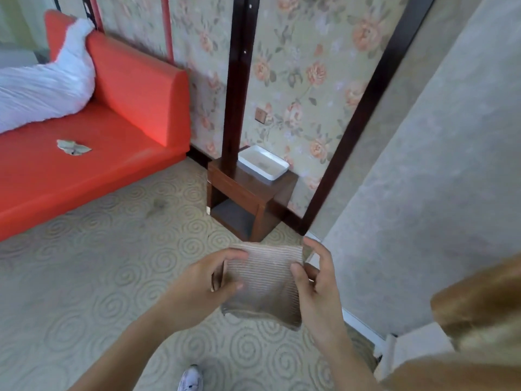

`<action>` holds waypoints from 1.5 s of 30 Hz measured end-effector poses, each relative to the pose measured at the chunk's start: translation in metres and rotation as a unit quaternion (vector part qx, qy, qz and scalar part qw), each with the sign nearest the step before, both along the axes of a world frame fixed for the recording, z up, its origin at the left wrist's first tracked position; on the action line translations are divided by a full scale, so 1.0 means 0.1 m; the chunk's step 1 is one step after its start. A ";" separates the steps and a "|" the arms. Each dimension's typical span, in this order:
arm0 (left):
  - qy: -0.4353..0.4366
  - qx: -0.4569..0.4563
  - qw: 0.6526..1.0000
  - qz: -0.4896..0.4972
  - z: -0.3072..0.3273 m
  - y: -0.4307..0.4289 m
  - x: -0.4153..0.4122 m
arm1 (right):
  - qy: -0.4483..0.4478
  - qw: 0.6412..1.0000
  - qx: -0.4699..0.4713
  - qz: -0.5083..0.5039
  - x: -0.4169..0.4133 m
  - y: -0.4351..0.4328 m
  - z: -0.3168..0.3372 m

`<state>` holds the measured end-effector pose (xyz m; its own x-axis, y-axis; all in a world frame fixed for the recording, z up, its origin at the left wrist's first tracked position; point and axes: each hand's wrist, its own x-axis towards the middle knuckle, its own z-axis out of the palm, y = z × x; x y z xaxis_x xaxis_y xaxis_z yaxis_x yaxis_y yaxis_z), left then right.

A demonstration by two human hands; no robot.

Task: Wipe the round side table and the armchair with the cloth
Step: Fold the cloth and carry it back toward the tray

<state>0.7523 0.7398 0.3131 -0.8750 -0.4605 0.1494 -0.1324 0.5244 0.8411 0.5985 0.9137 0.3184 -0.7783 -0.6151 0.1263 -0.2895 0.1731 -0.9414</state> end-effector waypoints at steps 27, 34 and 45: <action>-0.081 -0.023 0.996 -0.002 -0.37 -4.30 -4.78 | -0.123 0.990 0.040 -0.048 -4.40 -4.02 -0.88; -0.159 0.002 0.987 -0.030 -0.66 -5.40 -5.89 | -0.212 0.969 0.109 -0.060 -5.34 -4.94 -1.12; -0.282 -0.002 0.928 -0.242 -1.97 -6.68 -8.15 | -0.182 0.931 0.279 -0.146 -6.60 -6.34 -2.29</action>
<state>-0.0622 0.0721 0.1160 -0.9186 0.0076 -0.3950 -0.2992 0.6397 0.7080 -0.0613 0.2793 0.0893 -0.8514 -0.2604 -0.4553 0.1681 0.6867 -0.7072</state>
